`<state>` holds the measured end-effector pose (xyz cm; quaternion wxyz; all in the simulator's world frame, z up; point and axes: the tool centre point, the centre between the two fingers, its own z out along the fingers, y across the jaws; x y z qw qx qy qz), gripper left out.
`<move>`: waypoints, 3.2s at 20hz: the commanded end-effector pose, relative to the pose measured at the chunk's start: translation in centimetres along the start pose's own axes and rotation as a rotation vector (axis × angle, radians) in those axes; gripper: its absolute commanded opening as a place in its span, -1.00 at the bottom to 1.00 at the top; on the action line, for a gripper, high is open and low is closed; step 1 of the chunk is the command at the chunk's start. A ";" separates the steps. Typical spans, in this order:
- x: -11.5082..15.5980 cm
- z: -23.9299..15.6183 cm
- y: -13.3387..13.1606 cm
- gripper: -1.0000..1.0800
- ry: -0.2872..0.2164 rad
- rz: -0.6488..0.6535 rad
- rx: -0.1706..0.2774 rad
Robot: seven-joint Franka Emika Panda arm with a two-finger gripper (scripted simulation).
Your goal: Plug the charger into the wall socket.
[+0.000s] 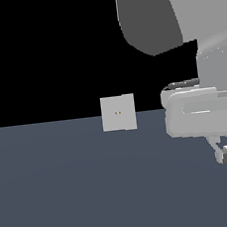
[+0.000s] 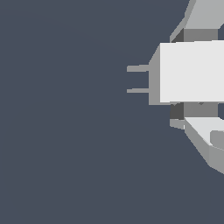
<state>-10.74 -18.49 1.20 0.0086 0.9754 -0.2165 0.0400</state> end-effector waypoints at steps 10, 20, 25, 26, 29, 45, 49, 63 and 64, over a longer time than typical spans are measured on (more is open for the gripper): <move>0.5 -1.0 -2.6 -1.00 0.000 -0.025 0.002; 1.9 -5.0 -12.4 -1.00 0.001 -0.118 0.007; 2.3 -7.0 -17.5 -1.00 0.001 -0.166 0.011; 2.3 -7.4 -18.3 -1.00 0.001 -0.174 0.012; 2.5 -8.1 -20.2 -1.00 0.001 -0.192 0.014; 3.1 -8.6 -21.8 -1.00 0.001 -0.206 0.016; 4.2 -8.5 -22.0 -1.00 0.000 -0.206 0.016; 7.5 -8.2 -22.7 -1.00 0.000 -0.206 0.016; 7.5 -8.2 -22.7 -1.00 0.000 -0.206 0.016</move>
